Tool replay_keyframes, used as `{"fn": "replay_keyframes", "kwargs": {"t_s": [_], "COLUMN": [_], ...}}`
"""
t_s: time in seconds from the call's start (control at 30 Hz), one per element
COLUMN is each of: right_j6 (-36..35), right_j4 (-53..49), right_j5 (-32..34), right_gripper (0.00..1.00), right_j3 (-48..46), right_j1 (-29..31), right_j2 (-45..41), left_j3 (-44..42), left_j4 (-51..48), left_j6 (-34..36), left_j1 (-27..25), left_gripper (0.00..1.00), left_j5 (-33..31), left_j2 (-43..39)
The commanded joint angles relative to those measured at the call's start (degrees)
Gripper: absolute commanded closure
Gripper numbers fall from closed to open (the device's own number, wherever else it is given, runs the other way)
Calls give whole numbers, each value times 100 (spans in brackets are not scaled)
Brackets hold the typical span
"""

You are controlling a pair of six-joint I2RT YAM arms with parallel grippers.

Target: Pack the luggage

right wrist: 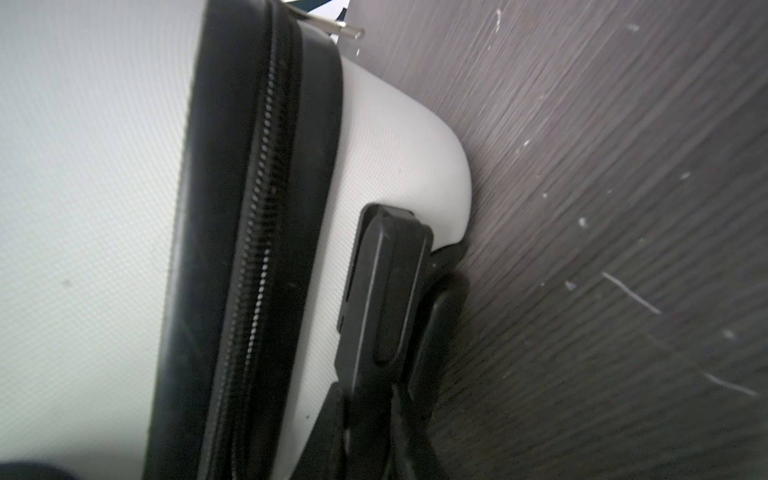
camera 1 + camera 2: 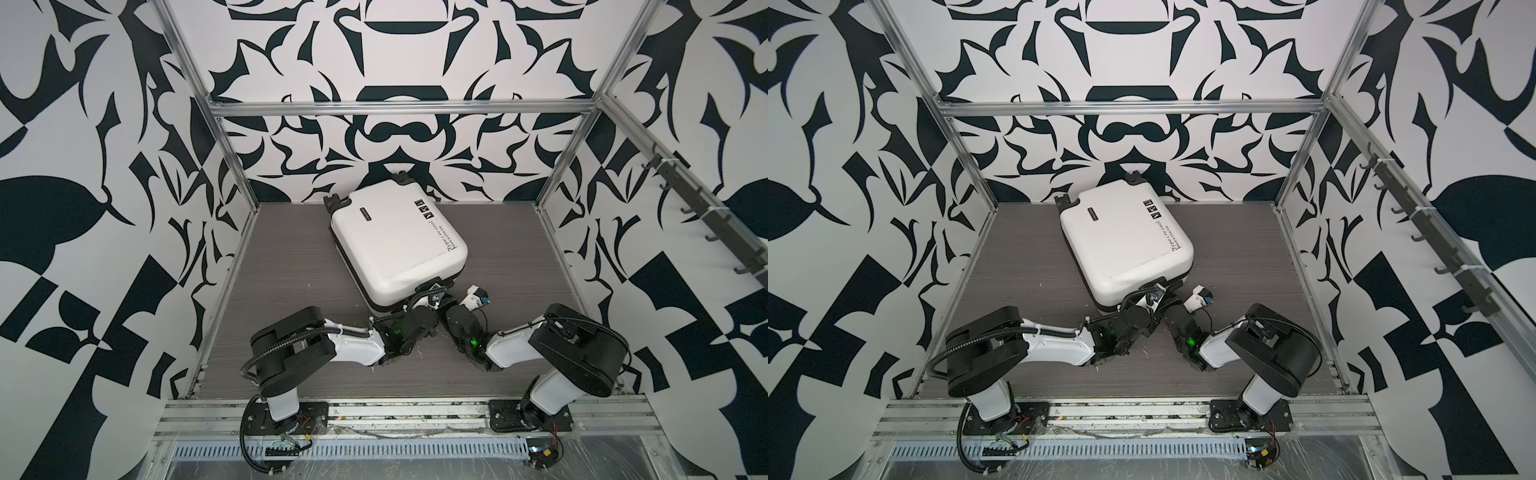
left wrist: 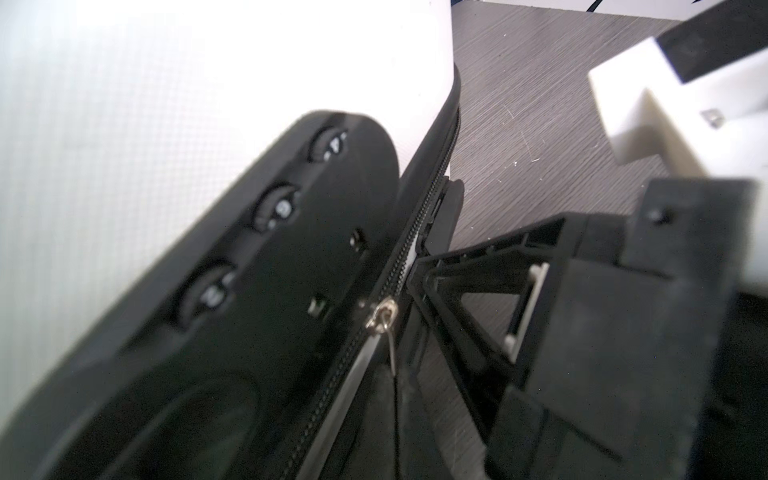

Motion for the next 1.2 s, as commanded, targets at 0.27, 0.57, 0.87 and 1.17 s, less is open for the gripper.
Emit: {"fn": "replay_keyframes", "kwargs": {"t_s": [0.27, 0.57, 0.87, 1.17], "right_j6": [-317, -648, -1820, -2182], "right_j4": [471, -1792, -4848, -4504], "right_j5": [-1306, -1149, -1822, -4479], "right_gripper": [71, 38, 23, 22], "right_j3": [-113, -604, -354, 411], "right_j1": [334, 36, -1604, -4116], "right_j2": [-196, -2172, -4987, -3939], "left_j3": [-3, -128, -208, -291], "left_j4": [1134, 1243, 1228, 1127], "left_j6": [272, 290, 256, 207], "left_j1": [-359, -323, -302, -296], "left_gripper": [100, 100, 100, 100], "left_j5": [908, 822, 848, 832], "left_j2": [-409, -455, -486, -555]}}
